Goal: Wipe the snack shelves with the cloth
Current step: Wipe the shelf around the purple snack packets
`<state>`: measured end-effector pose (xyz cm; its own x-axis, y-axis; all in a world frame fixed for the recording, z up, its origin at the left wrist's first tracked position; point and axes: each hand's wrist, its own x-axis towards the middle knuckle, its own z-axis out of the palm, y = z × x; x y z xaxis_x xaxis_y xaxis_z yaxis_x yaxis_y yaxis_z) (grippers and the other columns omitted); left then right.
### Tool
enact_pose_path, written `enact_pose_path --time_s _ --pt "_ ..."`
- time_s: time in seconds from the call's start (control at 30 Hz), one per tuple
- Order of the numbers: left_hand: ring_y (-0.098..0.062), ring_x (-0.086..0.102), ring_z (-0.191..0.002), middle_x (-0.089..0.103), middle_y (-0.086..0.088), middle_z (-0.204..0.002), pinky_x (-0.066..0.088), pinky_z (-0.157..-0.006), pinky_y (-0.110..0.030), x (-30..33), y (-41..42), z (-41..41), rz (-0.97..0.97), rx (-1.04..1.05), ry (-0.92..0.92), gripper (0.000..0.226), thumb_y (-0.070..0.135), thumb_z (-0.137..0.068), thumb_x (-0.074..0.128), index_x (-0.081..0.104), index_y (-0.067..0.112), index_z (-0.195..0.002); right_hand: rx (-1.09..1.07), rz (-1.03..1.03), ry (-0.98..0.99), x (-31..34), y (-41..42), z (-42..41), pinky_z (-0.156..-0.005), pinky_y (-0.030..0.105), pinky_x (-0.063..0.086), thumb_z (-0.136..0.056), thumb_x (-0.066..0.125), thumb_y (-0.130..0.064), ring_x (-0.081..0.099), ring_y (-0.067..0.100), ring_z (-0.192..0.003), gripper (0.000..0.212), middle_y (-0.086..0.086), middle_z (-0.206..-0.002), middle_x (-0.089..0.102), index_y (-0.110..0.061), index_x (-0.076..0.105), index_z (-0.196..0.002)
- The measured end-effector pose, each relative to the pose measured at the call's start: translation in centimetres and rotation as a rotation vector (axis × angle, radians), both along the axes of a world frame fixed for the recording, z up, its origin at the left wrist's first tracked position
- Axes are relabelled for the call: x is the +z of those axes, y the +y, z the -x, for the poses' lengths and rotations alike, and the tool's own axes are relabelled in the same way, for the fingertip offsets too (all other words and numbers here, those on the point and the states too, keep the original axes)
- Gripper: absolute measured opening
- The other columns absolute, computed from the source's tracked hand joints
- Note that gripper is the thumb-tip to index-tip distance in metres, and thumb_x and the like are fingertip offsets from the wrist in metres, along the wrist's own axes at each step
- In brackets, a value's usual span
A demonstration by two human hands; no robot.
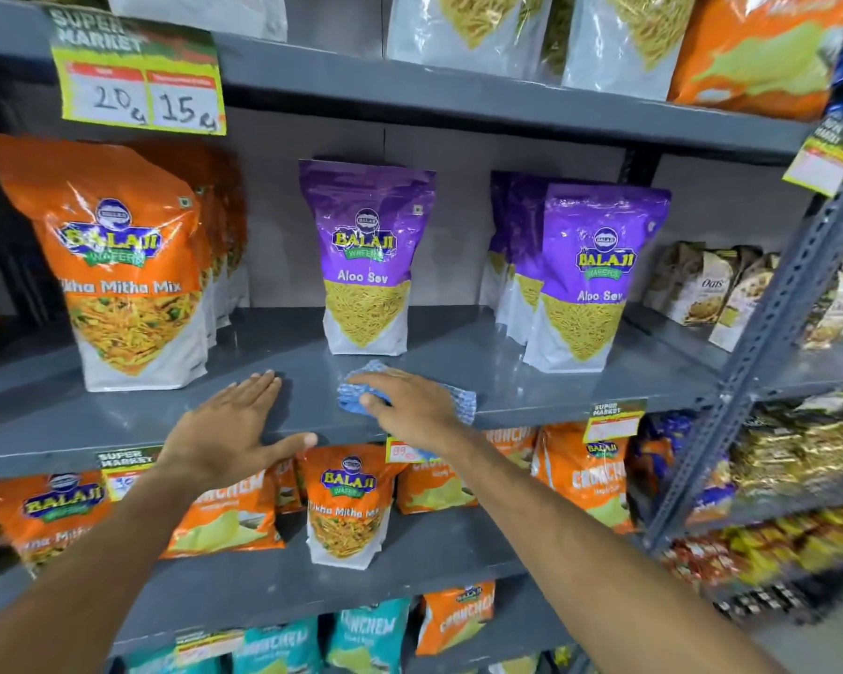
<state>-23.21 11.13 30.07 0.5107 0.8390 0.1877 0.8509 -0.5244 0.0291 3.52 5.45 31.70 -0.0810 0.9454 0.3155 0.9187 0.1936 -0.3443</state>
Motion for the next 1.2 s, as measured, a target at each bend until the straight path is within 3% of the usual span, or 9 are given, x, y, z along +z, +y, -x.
enact_pose_path --time_s 0.23,0.37,0.57,0.77,0.93,1.0,1.1,1.2 --pt "-0.018 0.021 -0.160 0.023 -0.003 -0.174 0.017 -0.129 -0.036 -0.6 -0.4 -0.2 -0.050 -0.001 -0.030 0.129 0.102 -0.073 0.010 0.024 0.013 -0.166 0.148 -0.046 -0.044 -0.5 -2.5 0.7 -0.099 0.038 0.050 -0.101 0.048 -0.044 0.052 0.011 -0.135 0.036 -0.015 -0.144 0.058 -0.048 0.054 -0.136" --pt "-0.019 0.015 -0.162 0.017 -0.007 -0.175 0.006 -0.129 -0.031 -0.5 -1.9 -2.6 -0.027 -0.125 -0.029 0.126 0.098 -0.076 0.016 0.018 0.010 -0.166 0.226 -0.017 -0.077 -0.4 -3.3 -2.0 -0.100 0.037 0.050 -0.101 0.052 -0.041 0.051 0.006 -0.136 0.034 -0.016 -0.142 0.059 -0.047 0.058 -0.134" --pt "-0.019 0.008 -0.163 0.008 -0.008 -0.176 0.000 -0.127 -0.027 0.1 -3.6 -11.8 0.009 -0.268 0.013 0.120 0.095 -0.085 0.028 0.010 0.009 -0.167 0.002 0.008 -0.129 0.2 -3.7 -8.4 -0.102 0.043 0.049 -0.102 0.047 -0.043 0.060 0.025 -0.126 0.037 -0.007 -0.140 0.062 -0.044 0.054 -0.138" --pt "-0.020 0.008 -0.163 0.010 -0.009 -0.176 0.004 -0.132 -0.033 0.8 -4.1 -22.8 0.041 -0.306 0.004 0.148 0.107 -0.058 -0.006 0.012 0.007 -0.166 -0.087 -0.016 -0.158 0.2 -5.5 -17.2 -0.100 0.039 0.046 -0.104 0.047 -0.040 0.057 0.026 -0.128 0.037 -0.004 -0.141 0.062 -0.038 0.055 -0.140" --pt "-0.022 0.010 -0.163 0.011 -0.013 -0.175 0.006 -0.131 -0.034 0.9 -4.7 -30.3 0.116 -0.188 -0.088 0.157 0.109 -0.051 -0.003 0.013 0.004 -0.165 -0.072 -0.063 -0.156 0.1 -6.7 -23.4 -0.091 0.042 0.053 -0.099 0.059 -0.030 0.064 0.028 -0.117 0.039 -0.003 -0.132 0.068 -0.043 0.059 -0.135" --pt "-0.025 0.010 -0.162 0.011 -0.016 -0.175 0.008 -0.132 -0.037 0.6 -4.5 -32.3 0.138 -0.121 -0.116 0.158 0.110 -0.052 -0.001 0.013 0.001 -0.165 -0.045 -0.051 -0.091 0.0 -7.1 -26.3 -0.091 0.039 0.052 -0.096 0.062 -0.028 0.064 0.023 -0.117 0.041 -0.006 -0.128 0.070 -0.044 0.061 -0.133" --pt "-0.027 0.011 -0.162 0.013 -0.017 -0.174 0.010 -0.132 -0.040 -0.2 -4.0 -34.8 0.101 -0.055 -0.098 0.149 0.109 -0.062 0.007 0.014 0.000 -0.164 0.057 -0.021 0.173 0.5 -8.2 -31.5 -0.102 0.029 0.046 -0.098 0.061 -0.034 0.059 0.008 -0.126 0.034 -0.014 -0.134 0.066 -0.039 0.064 -0.131" --pt "-0.028 0.012 -0.162 0.015 -0.016 -0.174 0.011 -0.132 -0.041 -0.7 -4.3 -37.0 0.041 -0.041 -0.039 0.143 0.107 -0.068 0.011 0.016 0.001 -0.164 0.062 -0.031 0.375 1.6 -9.5 -36.6 -0.102 0.014 0.040 -0.099 0.063 -0.030 0.056 -0.010 -0.121 0.031 -0.015 -0.131 0.067 -0.031 0.068 -0.129"
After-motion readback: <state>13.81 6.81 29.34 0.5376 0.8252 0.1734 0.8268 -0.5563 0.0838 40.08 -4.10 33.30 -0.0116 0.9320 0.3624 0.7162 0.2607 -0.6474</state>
